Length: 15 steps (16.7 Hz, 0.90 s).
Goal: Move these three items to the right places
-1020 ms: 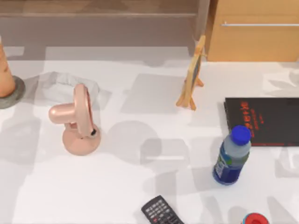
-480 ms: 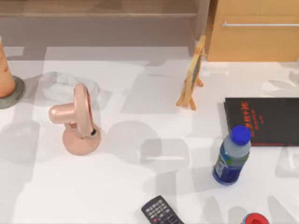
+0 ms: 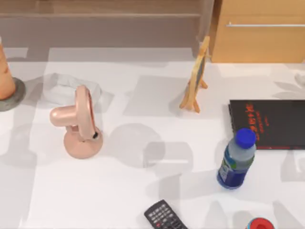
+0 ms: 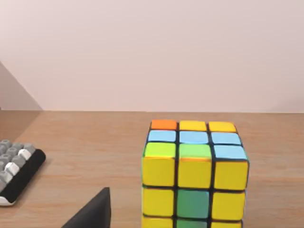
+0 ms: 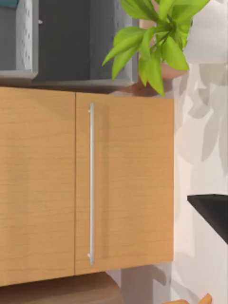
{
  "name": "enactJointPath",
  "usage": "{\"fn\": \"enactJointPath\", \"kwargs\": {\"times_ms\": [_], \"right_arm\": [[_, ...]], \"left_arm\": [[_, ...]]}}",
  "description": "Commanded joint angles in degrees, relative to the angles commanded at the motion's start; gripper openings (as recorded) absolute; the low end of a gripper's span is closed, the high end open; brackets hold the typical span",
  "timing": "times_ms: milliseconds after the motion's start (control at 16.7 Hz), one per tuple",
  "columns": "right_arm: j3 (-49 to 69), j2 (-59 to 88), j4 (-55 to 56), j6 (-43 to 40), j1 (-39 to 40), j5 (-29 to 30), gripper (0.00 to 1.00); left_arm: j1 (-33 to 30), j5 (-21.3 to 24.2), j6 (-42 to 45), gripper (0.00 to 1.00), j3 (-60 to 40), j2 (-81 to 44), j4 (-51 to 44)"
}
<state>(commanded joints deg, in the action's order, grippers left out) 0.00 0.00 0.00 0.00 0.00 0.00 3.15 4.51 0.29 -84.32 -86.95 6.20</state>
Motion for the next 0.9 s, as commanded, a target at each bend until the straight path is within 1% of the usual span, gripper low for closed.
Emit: {"fn": "enactJointPath", "kwargs": {"times_ms": [120,240,660,780,900], "right_arm": [[0.0,0.0,0.0,0.0,0.0,0.0,1.0],[0.0,0.0,0.0,0.0,0.0,0.0,1.0],[0.0,0.0,0.0,0.0,0.0,0.0,1.0],[0.0,0.0,0.0,0.0,0.0,0.0,1.0],[0.0,0.0,0.0,0.0,0.0,0.0,1.0]], "left_arm": [[0.0,-0.7,-0.2,1.0,7.8,9.6,0.0],[-0.2,-1.5,-0.4,1.0,17.5,20.8,-0.4],[-1.3,-3.7,-0.2,1.0,58.3,61.9,-3.5],[-1.8,-4.1,-0.2,1.0,68.1,71.3,-4.5],[-2.3,-4.4,-0.2,1.0,75.8,78.7,-5.2]]}}
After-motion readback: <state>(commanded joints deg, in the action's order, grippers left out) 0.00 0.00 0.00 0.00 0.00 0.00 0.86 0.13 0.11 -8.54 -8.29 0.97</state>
